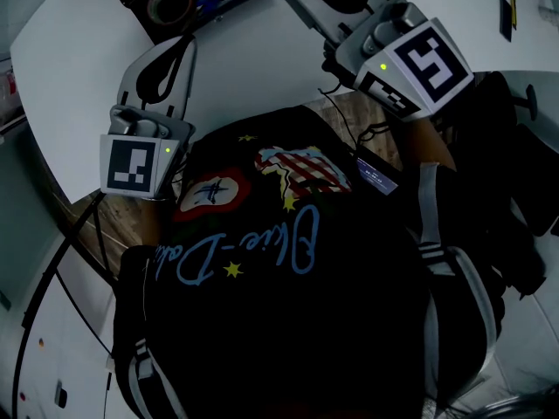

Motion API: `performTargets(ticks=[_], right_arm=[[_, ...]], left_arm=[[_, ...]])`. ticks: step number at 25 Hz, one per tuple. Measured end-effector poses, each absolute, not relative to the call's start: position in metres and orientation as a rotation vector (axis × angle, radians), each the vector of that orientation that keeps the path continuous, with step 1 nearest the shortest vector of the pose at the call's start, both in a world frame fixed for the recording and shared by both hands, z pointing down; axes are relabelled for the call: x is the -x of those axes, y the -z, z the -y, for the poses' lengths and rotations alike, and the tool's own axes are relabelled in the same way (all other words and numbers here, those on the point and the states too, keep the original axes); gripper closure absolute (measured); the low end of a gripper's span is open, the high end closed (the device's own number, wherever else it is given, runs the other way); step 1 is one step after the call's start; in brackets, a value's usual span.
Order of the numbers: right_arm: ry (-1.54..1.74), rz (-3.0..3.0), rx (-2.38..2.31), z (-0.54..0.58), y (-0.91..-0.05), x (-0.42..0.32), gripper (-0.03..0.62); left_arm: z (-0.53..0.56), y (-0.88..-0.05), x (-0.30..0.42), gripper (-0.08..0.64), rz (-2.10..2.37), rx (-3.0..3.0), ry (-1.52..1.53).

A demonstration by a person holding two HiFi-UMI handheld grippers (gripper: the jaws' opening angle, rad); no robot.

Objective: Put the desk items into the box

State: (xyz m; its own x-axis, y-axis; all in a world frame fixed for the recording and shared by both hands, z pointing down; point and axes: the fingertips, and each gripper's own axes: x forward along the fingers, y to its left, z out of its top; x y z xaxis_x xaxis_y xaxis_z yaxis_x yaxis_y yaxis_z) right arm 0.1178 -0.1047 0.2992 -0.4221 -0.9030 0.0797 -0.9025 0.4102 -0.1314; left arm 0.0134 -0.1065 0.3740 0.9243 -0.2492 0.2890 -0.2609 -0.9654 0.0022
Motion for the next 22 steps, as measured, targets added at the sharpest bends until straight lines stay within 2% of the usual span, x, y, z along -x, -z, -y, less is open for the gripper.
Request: performTargets(ticks=[22], right_arm=[[0.253,-2.639,1.686,0.101,-0.298,-0.111,0.591]], left_arm=[[0.117,-0.360,-0.018,0.537,0.460,-3.042,-0.369]])
